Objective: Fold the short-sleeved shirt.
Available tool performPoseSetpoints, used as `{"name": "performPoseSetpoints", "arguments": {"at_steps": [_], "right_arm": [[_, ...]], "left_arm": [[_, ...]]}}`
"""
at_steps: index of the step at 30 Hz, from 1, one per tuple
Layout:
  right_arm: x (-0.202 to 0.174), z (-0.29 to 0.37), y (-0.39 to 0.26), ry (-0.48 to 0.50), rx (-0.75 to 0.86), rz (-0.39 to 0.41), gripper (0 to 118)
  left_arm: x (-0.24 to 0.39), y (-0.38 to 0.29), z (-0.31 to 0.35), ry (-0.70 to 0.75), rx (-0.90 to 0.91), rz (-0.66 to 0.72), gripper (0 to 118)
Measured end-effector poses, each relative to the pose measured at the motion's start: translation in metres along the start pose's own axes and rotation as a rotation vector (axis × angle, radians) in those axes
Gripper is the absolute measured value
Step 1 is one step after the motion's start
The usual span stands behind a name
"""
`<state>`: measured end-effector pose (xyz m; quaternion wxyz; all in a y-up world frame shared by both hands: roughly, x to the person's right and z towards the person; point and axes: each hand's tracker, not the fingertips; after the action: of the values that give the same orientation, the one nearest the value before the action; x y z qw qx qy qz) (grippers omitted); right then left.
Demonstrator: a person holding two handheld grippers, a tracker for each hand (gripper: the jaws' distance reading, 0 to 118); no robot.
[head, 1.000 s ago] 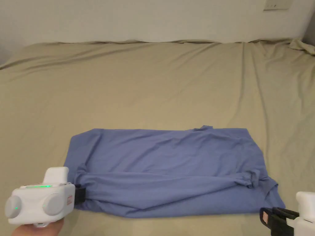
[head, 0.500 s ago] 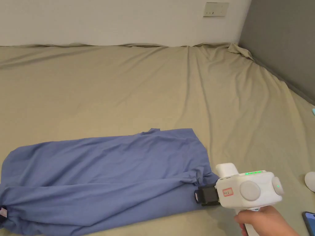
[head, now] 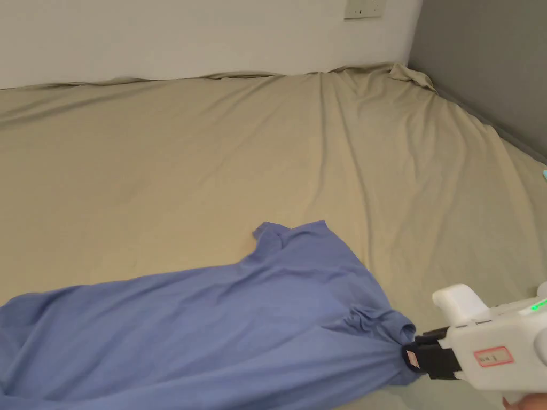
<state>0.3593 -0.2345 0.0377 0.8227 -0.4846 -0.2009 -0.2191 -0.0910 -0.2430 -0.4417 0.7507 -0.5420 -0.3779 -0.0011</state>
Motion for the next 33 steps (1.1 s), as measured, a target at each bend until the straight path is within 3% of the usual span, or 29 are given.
{"name": "performPoseSetpoints", "arguments": {"at_steps": [6,12,14,16,17,18,19,20,21,22,23,25,26,28,30,31,32,33], "right_arm": [[-0.01,-0.01,-0.036,-0.037,-0.174,0.055,5],[-0.011,-0.051,-0.047,-0.068,-0.218,0.03,5],[-0.006,-0.064,-0.05,-0.064,-0.235,-0.022,5],[-0.001,-0.066,-0.05,-0.043,-0.224,-0.051,5],[0.003,-0.064,-0.049,-0.028,-0.226,-0.094,6],[0.005,-0.06,-0.048,-0.015,-0.229,-0.116,11],[0.007,-0.059,-0.048,0.0,-0.228,-0.13,20],[0.008,-0.056,-0.048,-0.002,-0.217,-0.11,57],[0.006,-0.046,-0.045,0.015,-0.181,-0.055,101],[0.0,-0.027,-0.043,-0.013,-0.102,0.012,118],[-0.004,-0.008,-0.041,-0.046,0.026,0.043,117],[-0.017,0.042,-0.037,-0.096,0.422,-0.003,118],[-0.025,0.057,-0.035,-0.112,0.494,-0.052,118],[-0.037,0.072,-0.028,-0.072,0.566,-0.123,118],[-0.053,0.068,-0.018,-0.039,0.515,-0.178,118],[-0.06,0.063,-0.015,-0.019,0.468,-0.18,118],[-0.067,0.057,-0.015,-0.013,0.446,-0.165,108],[-0.078,0.051,-0.017,-0.023,0.463,-0.145,66]], "left_arm": [[0.0,-0.035,0.004,0.054,-0.098,-0.077,6],[-0.011,-0.055,-0.03,0.125,-0.152,-0.058,6],[-0.014,-0.055,-0.047,0.177,-0.177,-0.112,6],[-0.013,-0.053,-0.045,0.151,-0.145,-0.069,10],[-0.014,-0.052,-0.043,0.156,-0.149,-0.049,20],[-0.015,-0.052,-0.042,0.158,-0.137,-0.043,42],[-0.013,-0.054,-0.038,0.166,-0.116,-0.047,75],[-0.01,-0.053,-0.033,0.185,-0.092,-0.066,117],[-0.004,-0.051,-0.024,0.21,-0.093,-0.085,118],[0.002,-0.049,-0.01,0.217,-0.028,-0.107,118],[0.006,-0.049,0.007,0.185,0.117,-0.115,118],[0.018,-0.049,0.029,0.049,0.246,-0.092,118],[0.022,-0.049,0.032,0.025,0.271,-0.059,118],[0.037,-0.048,0.043,-0.031,0.329,-0.017,118],[0.045,-0.047,0.031,0.002,0.152,-0.078,118],[0.048,-0.048,0.019,0.041,0.156,-0.103,118],[0.052,-0.048,0.013,0.097,0.187,-0.145,97],[0.057,-0.047,0.006,0.152,0.189,-0.158,40]]}}
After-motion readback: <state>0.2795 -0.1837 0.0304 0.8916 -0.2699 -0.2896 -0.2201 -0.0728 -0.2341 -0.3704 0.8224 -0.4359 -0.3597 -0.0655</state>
